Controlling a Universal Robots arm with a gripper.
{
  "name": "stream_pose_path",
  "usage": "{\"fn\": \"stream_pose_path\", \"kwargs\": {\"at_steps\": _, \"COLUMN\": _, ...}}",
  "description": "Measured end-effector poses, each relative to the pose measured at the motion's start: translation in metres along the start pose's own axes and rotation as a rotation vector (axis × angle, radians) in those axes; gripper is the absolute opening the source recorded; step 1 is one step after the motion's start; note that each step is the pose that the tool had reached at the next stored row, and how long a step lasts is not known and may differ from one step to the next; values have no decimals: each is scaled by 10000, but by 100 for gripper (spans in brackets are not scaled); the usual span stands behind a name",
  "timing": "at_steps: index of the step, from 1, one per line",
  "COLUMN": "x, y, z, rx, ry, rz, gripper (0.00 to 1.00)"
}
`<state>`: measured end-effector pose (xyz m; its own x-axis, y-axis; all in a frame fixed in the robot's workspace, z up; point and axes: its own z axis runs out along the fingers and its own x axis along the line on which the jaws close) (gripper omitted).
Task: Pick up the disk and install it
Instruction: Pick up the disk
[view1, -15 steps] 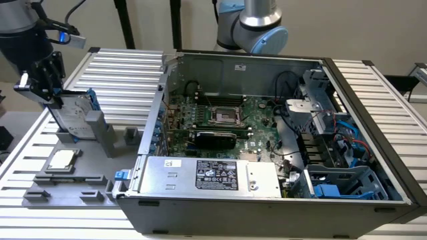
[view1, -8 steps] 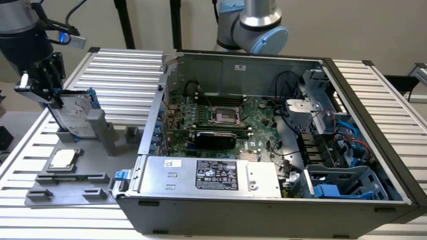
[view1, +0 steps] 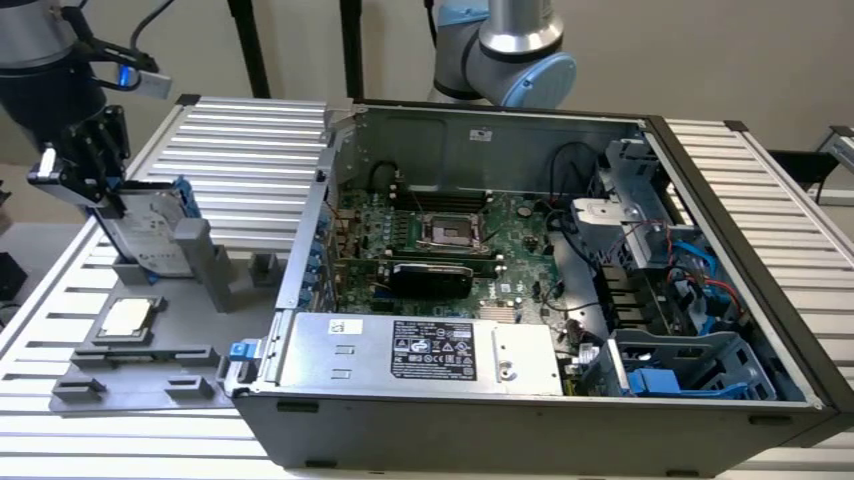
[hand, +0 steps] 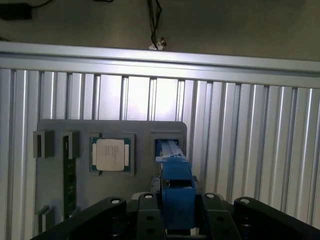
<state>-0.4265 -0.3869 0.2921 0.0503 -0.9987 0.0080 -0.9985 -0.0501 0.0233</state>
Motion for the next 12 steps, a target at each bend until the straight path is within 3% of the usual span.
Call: {"fn": "stream_pose_path", "kwargs": {"at_steps": 12, "x": 9, "y": 1, "z": -36, "rx": 2, "ry": -10, "rz": 41, "gripper": 33}}
